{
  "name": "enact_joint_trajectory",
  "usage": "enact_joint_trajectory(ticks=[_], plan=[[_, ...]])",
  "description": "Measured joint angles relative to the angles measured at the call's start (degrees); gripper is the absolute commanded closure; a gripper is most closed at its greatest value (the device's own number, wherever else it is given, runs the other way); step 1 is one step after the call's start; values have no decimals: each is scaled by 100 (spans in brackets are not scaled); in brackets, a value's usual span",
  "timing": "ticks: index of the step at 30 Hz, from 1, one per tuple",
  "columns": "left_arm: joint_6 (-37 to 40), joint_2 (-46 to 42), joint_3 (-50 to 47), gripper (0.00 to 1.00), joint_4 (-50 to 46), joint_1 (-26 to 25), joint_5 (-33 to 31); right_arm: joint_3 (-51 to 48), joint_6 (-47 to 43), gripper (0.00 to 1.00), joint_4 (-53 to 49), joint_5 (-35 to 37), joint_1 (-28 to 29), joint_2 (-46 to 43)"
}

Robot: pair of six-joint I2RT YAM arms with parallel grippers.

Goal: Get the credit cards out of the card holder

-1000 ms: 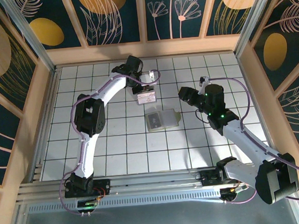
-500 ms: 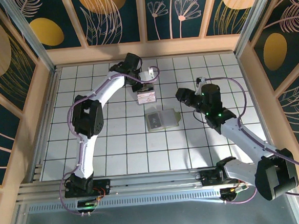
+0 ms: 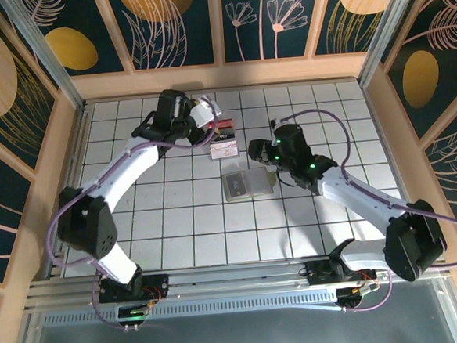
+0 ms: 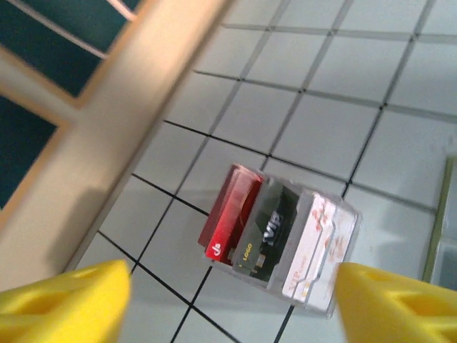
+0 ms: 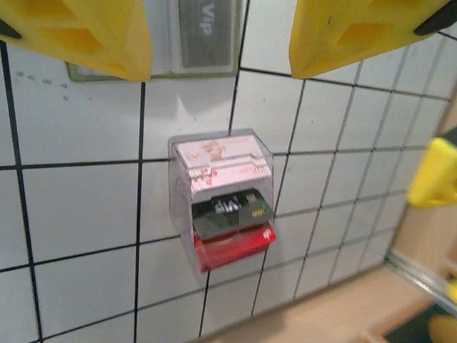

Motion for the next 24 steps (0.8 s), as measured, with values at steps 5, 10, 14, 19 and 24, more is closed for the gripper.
enact_joint_trajectory(ticks=[5, 10, 14, 19, 24], plan=[[-1008, -940, -1259, 1, 1233, 0, -310, 192, -151, 48, -343, 157, 321, 424], [-2129, -1390, -2020, 1, 2061, 0, -990, 310, -186, 50, -636, 201, 557, 809], [-3036, -1460, -2391, 1, 2400, 0, -1685, 592, -223, 52, -890, 358, 890, 1226], [-4301, -1462, -2959, 1, 2645, 0, -2518, 931, -313, 53, -1128, 492, 1287, 1755], [-5672, -1523, -3659, 1, 2885, 0, -3442, 1145, -332, 53, -1394, 603, 1458, 2186]])
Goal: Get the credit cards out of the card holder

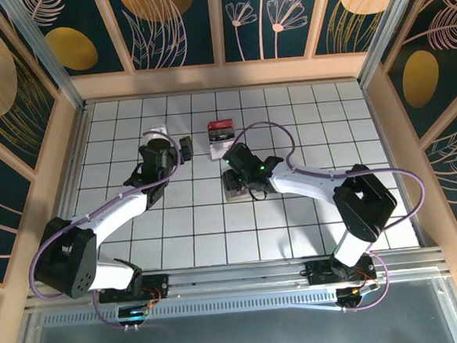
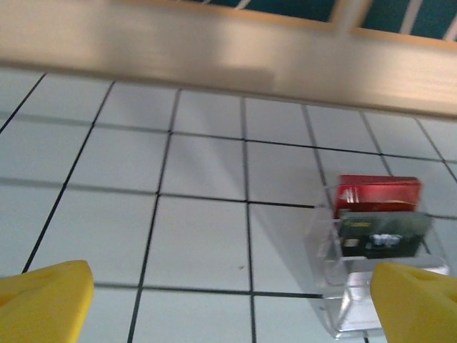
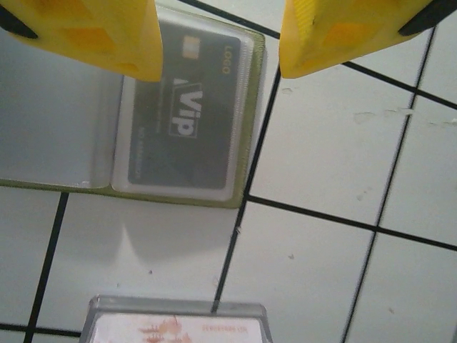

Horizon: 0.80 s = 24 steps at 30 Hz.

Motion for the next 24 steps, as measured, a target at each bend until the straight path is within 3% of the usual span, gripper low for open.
enact_joint_trajectory(ticks=[10, 24], plan=[[-1235, -131, -221, 1, 140, 0, -925, 487, -22, 49, -459, 507, 278, 708], [-1478, -140, -350, 1, 229, 0, -1078, 522, -17, 43, -671, 920, 304, 1117]])
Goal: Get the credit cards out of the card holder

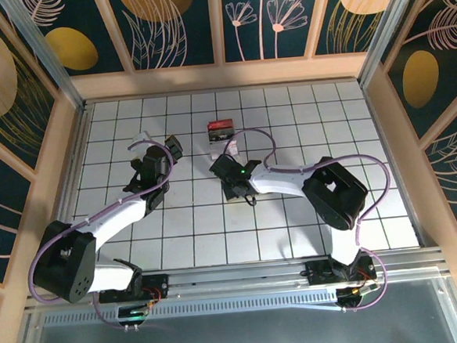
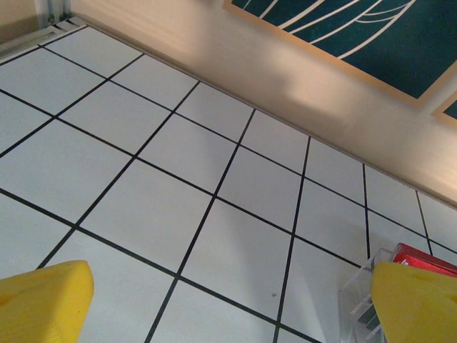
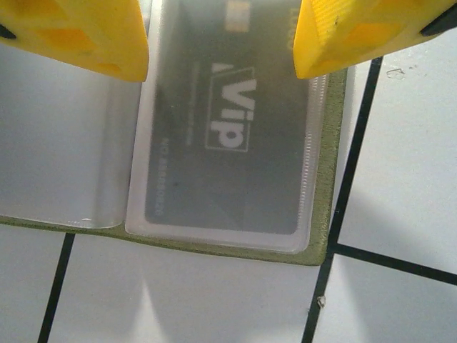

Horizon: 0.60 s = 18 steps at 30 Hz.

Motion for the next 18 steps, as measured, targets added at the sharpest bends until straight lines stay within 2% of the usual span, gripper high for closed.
enact_joint_trajectory(ticks=[18], plan=[[0, 7, 0, 1, -2, 0, -11, 0, -2, 39, 24, -61, 0, 0]])
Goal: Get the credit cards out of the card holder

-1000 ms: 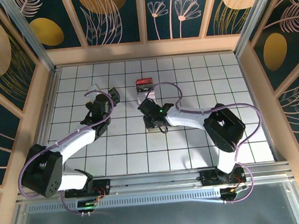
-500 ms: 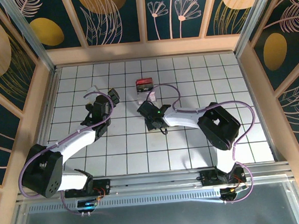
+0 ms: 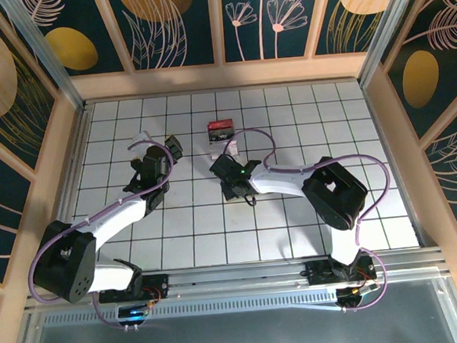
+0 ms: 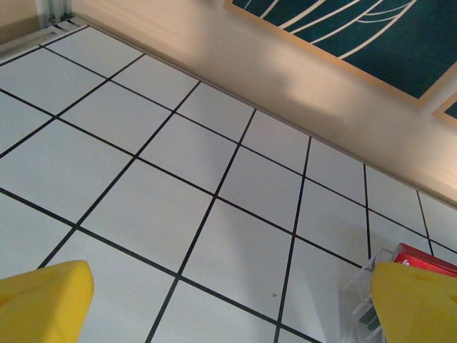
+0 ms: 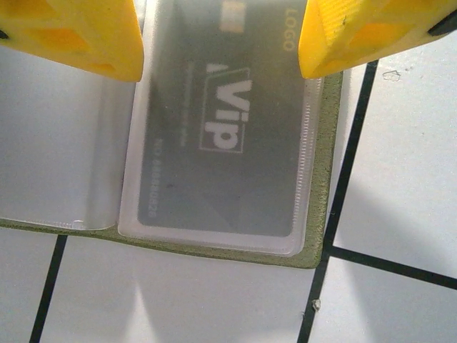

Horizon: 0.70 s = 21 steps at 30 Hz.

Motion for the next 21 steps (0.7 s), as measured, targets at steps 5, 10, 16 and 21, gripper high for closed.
enact_joint_trajectory(ticks=[5, 10, 16, 21], plan=[[0, 37, 0, 1, -4, 0, -2, -4, 0, 39, 44, -35, 0, 0], [2, 57, 13, 1, -13, 0, 4, -48, 0, 39, 138, -136, 0, 13], [7, 61, 63, 1, -37, 0, 7, -136, 9, 44, 256, -162, -7, 33], [9, 59, 70, 1, -46, 0, 22, -184, 70, 54, 332, -184, -61, 31]])
